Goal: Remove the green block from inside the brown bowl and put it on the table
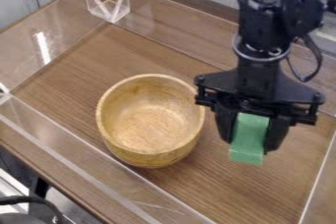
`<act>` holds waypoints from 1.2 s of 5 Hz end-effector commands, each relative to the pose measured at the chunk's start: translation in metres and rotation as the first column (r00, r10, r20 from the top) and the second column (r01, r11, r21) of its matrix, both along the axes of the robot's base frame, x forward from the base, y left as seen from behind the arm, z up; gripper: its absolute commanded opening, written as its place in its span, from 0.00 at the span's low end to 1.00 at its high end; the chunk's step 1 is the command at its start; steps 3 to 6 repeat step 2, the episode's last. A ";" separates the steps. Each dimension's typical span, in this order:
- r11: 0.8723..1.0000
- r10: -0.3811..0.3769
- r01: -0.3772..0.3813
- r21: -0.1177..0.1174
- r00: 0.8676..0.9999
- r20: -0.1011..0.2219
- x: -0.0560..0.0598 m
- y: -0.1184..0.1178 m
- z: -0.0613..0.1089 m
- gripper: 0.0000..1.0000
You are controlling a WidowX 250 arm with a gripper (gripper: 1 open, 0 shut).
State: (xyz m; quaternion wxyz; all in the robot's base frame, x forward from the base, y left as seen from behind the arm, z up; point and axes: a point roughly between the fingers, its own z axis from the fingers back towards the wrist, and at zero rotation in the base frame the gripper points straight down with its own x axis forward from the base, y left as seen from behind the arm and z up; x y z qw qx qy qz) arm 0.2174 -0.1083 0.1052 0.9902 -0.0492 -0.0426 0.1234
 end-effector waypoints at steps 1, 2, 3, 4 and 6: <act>1.000 -0.019 0.019 -0.003 1.000 0.019 0.007 0.010 -0.012 0.00; 0.999 -0.046 0.046 -0.003 0.999 0.018 0.012 0.020 -0.032 0.00; 0.999 -0.046 0.046 -0.003 0.999 0.018 0.012 0.020 -0.032 0.00; 0.999 -0.046 0.046 -0.003 0.999 0.018 0.012 0.020 -0.032 0.00; 0.999 -0.046 0.046 -0.003 0.999 0.018 0.012 0.020 -0.032 0.00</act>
